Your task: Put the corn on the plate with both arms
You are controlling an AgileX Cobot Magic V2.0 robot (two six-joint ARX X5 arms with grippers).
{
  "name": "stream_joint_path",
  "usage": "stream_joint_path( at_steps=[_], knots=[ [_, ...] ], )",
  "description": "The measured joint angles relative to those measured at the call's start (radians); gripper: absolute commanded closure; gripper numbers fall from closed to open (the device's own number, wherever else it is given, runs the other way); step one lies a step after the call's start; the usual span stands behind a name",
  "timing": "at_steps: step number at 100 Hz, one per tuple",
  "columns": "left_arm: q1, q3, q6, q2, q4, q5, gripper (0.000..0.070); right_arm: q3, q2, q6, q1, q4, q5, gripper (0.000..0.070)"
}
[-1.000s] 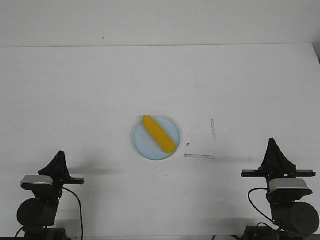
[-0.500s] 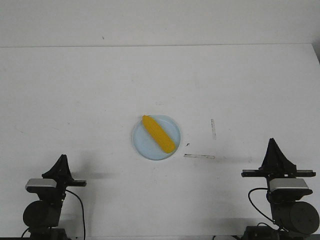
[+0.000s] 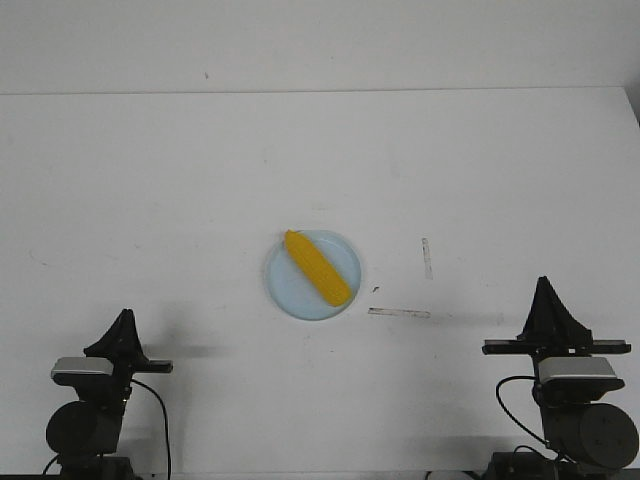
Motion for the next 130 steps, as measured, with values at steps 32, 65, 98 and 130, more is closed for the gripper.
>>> stream_joint_path(
  at_steps=[32, 65, 98, 130],
  knots=[
    [0.000, 0.000, 0.000, 0.000, 0.000, 0.000, 0.0699, 0.000, 0.000, 0.000, 0.000, 0.000, 0.000, 0.0692],
    [0.000, 0.000, 0.000, 0.000, 0.000, 0.000, 0.0699, 0.000, 0.000, 0.000, 0.000, 0.000, 0.000, 0.0692],
    [0.000, 0.000, 0.000, 0.000, 0.000, 0.000, 0.0699, -0.018, 0.000, 0.000, 0.001, 0.003, 0.003, 0.0693],
    [0.000, 0.000, 0.000, 0.000, 0.000, 0.000, 0.0699, -0.242, -0.096, 0.000, 0.016, 0.062, 0.003, 0.0692]
  ],
)
